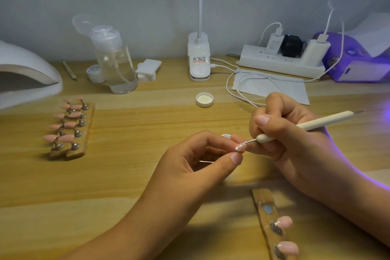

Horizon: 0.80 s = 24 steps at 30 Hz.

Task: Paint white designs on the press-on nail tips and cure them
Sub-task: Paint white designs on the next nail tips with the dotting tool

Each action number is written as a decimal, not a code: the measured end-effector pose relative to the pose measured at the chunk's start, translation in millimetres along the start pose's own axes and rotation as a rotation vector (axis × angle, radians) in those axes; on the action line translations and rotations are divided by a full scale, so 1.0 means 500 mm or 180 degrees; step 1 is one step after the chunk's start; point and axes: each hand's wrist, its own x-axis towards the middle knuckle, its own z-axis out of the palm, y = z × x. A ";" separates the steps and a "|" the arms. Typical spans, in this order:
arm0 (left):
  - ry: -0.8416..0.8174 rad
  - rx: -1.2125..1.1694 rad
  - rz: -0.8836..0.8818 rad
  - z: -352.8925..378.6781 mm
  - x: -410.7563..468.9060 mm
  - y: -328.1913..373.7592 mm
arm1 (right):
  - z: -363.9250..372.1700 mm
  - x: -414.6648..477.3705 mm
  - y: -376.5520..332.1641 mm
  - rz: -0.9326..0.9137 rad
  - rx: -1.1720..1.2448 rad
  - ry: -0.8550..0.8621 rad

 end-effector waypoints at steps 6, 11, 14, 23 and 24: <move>-0.0016 -0.0008 0.0002 -0.001 -0.001 -0.002 | 0.000 0.000 0.001 0.0018 -0.0051 -0.0004; -0.0007 -0.0035 0.0006 -0.002 -0.001 -0.003 | -0.001 0.001 0.003 0.0014 -0.0035 -0.0011; -0.0010 -0.0039 0.0033 -0.002 0.000 -0.005 | -0.001 0.001 0.004 0.0012 -0.0028 -0.0036; -0.0167 0.0347 0.0070 0.004 -0.011 -0.002 | -0.004 0.009 -0.001 0.0070 0.0243 0.0155; -0.0264 0.0438 0.0085 0.009 -0.015 -0.001 | -0.004 0.010 -0.002 0.0088 0.0287 0.0230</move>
